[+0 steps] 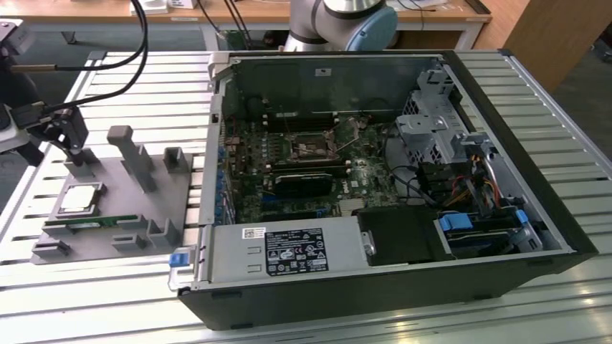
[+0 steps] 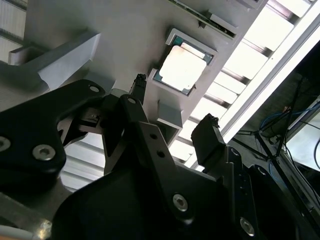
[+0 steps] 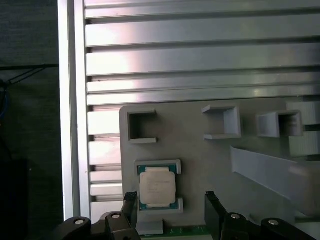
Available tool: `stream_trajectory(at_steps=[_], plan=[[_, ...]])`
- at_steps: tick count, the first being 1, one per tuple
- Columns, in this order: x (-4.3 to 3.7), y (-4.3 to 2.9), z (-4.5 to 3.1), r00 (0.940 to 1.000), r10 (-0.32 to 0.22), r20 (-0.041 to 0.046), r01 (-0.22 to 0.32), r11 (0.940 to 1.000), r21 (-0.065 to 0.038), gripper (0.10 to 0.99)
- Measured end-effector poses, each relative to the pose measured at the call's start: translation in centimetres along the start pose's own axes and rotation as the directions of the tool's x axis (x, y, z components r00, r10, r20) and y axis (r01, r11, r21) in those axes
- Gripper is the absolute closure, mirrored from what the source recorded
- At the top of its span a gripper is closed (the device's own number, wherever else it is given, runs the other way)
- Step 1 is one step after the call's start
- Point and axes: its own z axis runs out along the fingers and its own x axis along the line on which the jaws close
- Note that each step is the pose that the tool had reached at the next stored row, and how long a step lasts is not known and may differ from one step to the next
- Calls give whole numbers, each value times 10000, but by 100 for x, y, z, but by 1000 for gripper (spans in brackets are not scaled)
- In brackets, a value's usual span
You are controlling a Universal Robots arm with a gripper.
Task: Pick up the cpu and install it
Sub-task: 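Pick up the cpu and move it towards the insertion slot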
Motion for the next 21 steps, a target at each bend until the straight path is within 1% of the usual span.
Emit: stream_trajectory(at_steps=[21], plan=[[-1,-6,124,10000,0,-4,0,10000,0,443]])
